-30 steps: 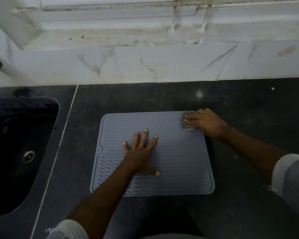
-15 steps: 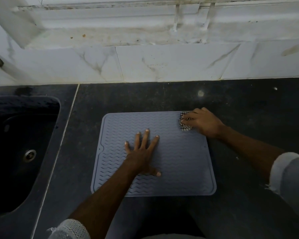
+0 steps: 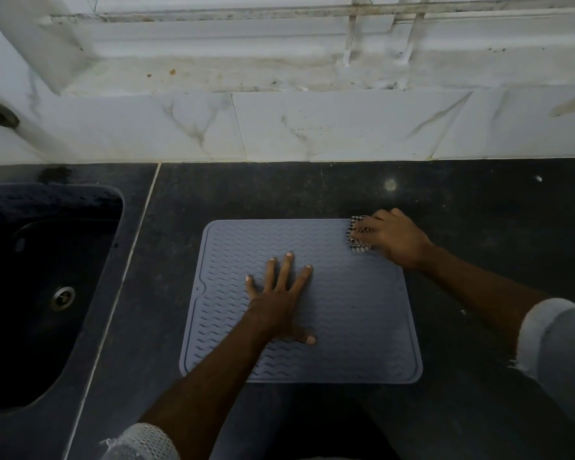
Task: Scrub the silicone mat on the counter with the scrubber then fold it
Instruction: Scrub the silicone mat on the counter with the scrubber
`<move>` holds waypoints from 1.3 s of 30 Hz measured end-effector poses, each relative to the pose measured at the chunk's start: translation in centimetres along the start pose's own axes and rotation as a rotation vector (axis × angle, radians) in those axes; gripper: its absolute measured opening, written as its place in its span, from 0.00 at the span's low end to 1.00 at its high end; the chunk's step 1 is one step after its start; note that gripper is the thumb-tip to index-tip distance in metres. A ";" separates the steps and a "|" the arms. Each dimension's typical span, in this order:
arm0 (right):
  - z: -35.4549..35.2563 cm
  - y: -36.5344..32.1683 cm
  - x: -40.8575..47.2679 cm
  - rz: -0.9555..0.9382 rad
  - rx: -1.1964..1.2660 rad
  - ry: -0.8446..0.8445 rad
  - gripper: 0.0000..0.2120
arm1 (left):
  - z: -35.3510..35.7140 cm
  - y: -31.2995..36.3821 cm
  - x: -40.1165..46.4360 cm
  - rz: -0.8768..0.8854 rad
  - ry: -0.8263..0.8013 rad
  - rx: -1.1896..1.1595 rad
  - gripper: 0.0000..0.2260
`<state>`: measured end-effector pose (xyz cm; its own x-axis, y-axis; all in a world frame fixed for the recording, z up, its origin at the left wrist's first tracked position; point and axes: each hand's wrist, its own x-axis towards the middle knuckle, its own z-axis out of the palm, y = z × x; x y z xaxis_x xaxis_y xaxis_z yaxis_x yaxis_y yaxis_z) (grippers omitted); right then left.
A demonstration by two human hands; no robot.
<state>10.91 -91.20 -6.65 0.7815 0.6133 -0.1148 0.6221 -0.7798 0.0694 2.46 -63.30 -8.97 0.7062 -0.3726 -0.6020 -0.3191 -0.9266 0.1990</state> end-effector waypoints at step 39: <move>-1.5 -5.6 7.8 -0.086 0.123 0.042 0.20 | -0.3 0.5 -0.1 -0.026 -0.024 0.001 0.61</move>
<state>13.56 -81.85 -6.49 0.7286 0.6810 -0.0735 0.6782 -0.7323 -0.0616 2.46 -63.73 -8.58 0.6987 -0.3474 -0.6254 -0.3019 -0.9357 0.1825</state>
